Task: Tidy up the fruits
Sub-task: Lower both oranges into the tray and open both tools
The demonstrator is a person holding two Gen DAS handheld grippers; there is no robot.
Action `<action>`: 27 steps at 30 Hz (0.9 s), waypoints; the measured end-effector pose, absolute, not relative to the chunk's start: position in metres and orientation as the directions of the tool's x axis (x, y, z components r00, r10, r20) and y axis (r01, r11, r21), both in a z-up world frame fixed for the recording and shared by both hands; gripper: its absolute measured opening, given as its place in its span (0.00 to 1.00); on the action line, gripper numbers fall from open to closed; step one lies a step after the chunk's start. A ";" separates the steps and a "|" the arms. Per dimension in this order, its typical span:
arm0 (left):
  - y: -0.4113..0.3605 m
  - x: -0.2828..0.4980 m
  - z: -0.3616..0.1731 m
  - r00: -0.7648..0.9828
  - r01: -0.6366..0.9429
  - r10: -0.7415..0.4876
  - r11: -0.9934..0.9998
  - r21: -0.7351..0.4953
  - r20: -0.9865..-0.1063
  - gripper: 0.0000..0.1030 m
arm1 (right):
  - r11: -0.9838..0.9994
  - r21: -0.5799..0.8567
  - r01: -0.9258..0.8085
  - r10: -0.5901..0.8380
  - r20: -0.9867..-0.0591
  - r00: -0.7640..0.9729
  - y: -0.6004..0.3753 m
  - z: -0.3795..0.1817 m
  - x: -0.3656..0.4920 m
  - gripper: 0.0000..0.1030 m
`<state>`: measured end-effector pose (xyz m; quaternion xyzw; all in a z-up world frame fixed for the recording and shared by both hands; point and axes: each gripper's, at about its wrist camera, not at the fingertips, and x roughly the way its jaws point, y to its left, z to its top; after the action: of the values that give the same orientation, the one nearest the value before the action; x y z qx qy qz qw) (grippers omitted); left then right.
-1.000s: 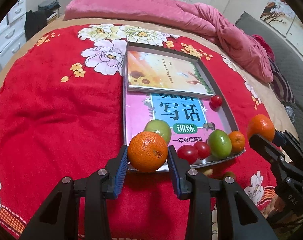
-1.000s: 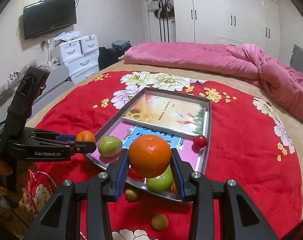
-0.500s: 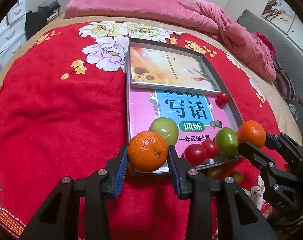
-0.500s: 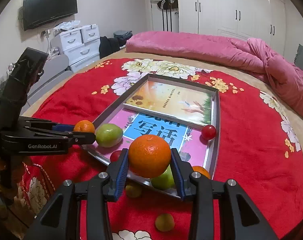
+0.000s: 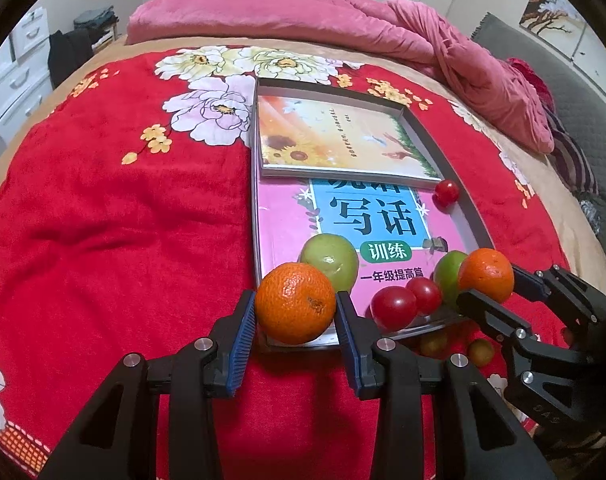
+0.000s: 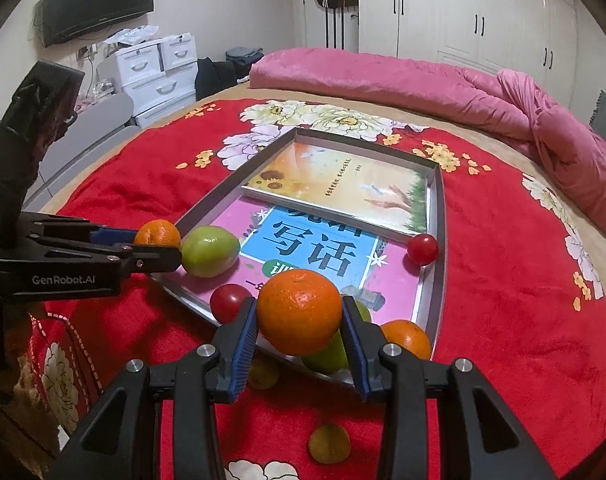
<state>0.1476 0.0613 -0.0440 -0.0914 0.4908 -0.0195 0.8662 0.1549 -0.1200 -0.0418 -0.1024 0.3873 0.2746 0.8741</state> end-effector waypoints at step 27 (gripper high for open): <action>0.063 0.148 -0.043 0.517 -0.062 -0.136 0.979 -0.195 -0.845 0.41 | 0.813 0.023 -0.581 0.409 -0.734 0.542 -0.114 -0.043 0.149 0.44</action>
<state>0.1478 0.0629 -0.0431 -0.1004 0.4912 -0.0213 0.8650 0.1492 -0.1139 -0.0433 -0.1122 0.3848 0.2842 0.8710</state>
